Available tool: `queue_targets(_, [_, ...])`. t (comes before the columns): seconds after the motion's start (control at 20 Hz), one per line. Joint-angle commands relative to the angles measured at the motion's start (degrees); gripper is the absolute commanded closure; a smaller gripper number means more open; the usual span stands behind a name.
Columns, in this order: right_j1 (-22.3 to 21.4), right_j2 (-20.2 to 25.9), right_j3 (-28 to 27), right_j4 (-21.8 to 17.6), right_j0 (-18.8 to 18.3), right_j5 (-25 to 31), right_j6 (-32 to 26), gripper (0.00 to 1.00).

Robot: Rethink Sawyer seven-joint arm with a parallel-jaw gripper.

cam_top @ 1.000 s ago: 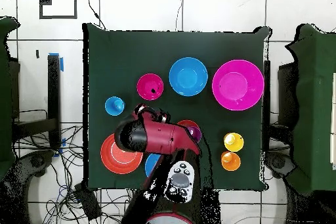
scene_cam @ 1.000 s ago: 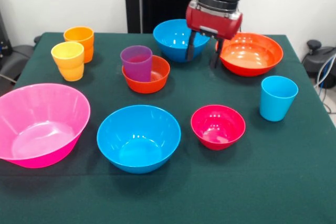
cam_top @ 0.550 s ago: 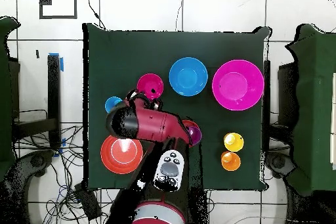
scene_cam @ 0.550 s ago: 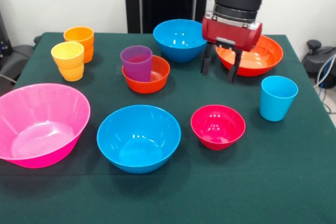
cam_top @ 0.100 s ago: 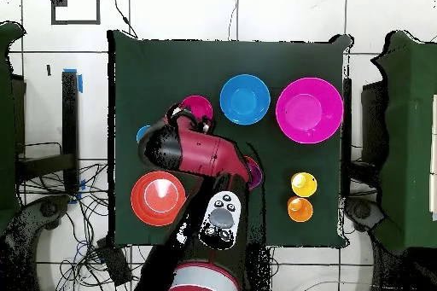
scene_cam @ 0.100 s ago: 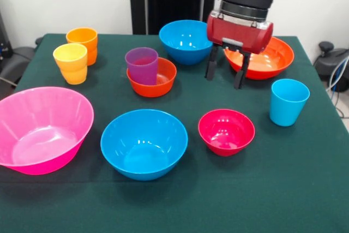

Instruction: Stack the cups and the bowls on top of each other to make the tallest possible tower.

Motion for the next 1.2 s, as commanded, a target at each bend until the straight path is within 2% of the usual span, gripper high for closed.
queue_targets(0.05, [0.8,2.8,-5.1,2.8,-2.7,9.4,8.1,0.00])
queue_targets(0.3, [1.1,2.5,-7.5,2.3,-3.8,11.5,7.0,0.00])
queue_targets(0.6, [4.6,5.0,-10.3,2.6,-5.3,9.2,7.1,0.00])
queue_targets(0.7, [5.5,3.3,-11.4,2.3,-3.9,9.0,7.9,0.00])
queue_targets(0.85, [5.7,1.0,-13.4,1.2,-1.9,13.0,7.6,0.00])
queue_targets(1.2, [5.6,0.8,-14.6,0.0,-1.4,14.7,5.4,0.00])
